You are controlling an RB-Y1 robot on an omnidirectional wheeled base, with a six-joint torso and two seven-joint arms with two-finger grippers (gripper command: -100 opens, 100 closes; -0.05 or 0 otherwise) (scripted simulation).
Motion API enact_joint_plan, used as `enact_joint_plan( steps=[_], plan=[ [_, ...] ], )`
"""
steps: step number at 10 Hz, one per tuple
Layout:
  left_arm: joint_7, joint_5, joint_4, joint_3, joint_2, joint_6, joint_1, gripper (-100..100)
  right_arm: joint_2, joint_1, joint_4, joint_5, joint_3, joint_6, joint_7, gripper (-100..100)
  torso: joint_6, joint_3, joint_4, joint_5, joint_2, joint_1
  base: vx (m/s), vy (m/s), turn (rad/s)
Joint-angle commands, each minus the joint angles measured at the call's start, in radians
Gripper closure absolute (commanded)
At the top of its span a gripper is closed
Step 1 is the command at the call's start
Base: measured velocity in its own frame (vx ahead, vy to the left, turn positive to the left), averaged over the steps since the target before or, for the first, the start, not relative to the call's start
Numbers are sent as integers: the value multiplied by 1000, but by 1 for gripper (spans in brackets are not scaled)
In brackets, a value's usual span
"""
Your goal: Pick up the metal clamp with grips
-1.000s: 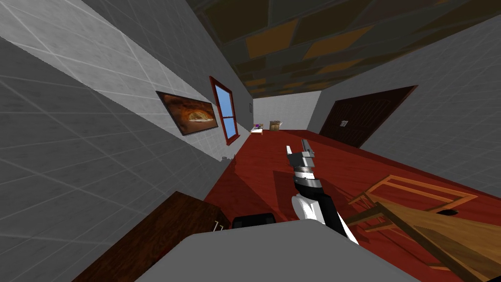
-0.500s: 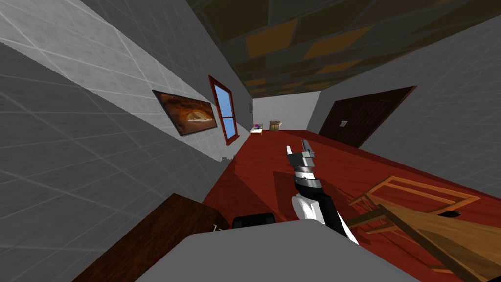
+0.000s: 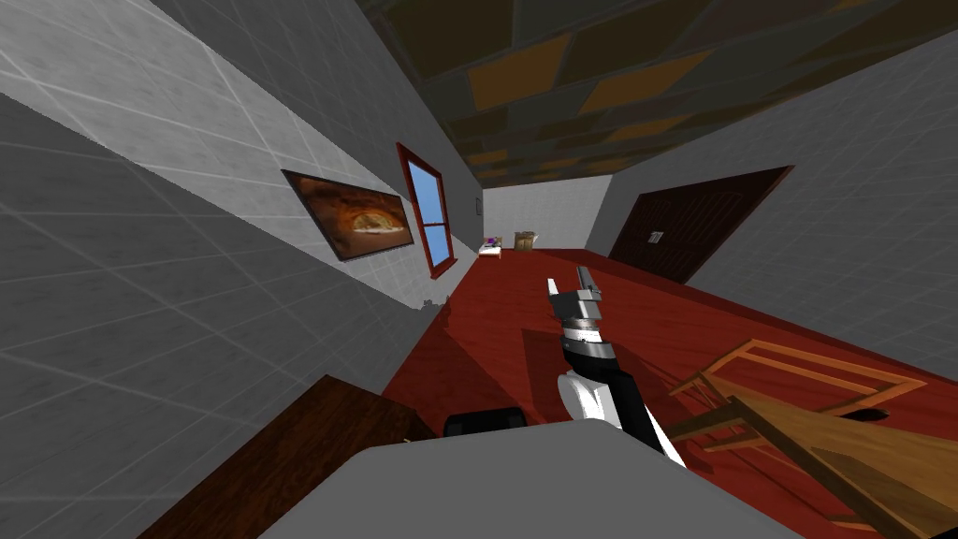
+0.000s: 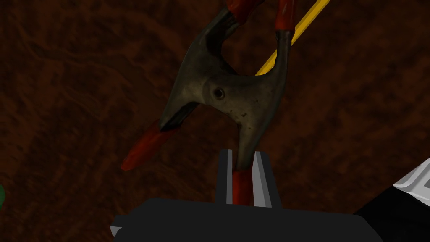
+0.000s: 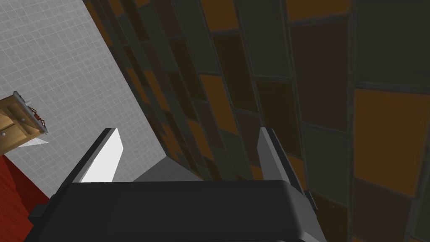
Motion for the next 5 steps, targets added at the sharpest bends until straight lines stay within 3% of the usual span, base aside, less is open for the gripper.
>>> enact_joint_plan(
  steps=[1,2,4,5],
  plan=[
    [-5,50,-9,-17,3,-5,13,100,0,0,0,0,0,0,0,0,0,0,0,0,0,0,34,2,16],
    [-5,80,-9,-17,3,-5,13,100,0,0,0,0,0,0,0,0,1,1,0,0,1,1,0,0,0],
    [-15,82,5,-13,1,1,5,100,0,0,0,0,0,0,0,0,1,2,1,0,3,1,-3,2,-3],
    [-15,84,5,-13,1,1,5,0,0,0,0,0,0,0,0,0,0,2,1,0,4,1,0,0,0]
  ],
)
